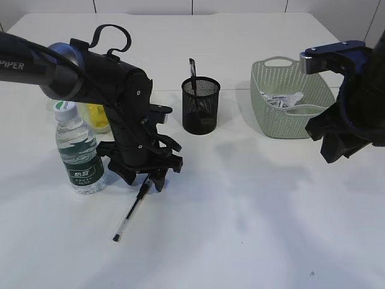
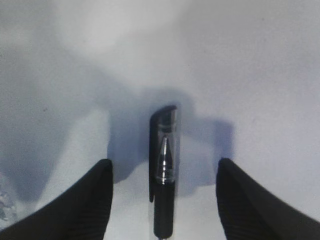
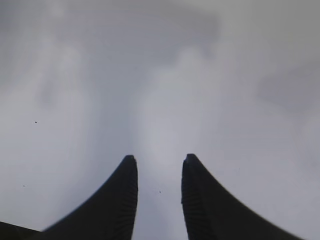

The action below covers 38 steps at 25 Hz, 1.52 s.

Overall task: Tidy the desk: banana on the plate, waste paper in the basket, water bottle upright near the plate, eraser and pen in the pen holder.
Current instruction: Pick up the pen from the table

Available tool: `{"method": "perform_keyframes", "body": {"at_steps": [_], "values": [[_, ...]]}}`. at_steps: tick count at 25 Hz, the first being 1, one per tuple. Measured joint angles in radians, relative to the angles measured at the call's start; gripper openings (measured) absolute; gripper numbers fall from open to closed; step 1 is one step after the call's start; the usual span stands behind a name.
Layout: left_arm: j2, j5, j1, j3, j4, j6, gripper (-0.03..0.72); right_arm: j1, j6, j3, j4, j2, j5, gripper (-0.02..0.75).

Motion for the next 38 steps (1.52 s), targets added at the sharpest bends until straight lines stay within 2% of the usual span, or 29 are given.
{"method": "perform_keyframes", "body": {"at_steps": [32,35,38], "values": [[0.019,0.001,0.000,-0.008,-0.031,0.035,0.447,0.000,0.000,0.000,0.002,0.000,0.000,0.230],[0.019,0.001,0.000,-0.008,-0.033,0.035,0.410,0.000,0.000,0.000,0.002,0.000,0.000,0.230],[0.020,0.001,0.000,-0.008,-0.031,0.037,0.305,0.000,0.000,0.000,0.002,0.000,0.000,0.230]]}}
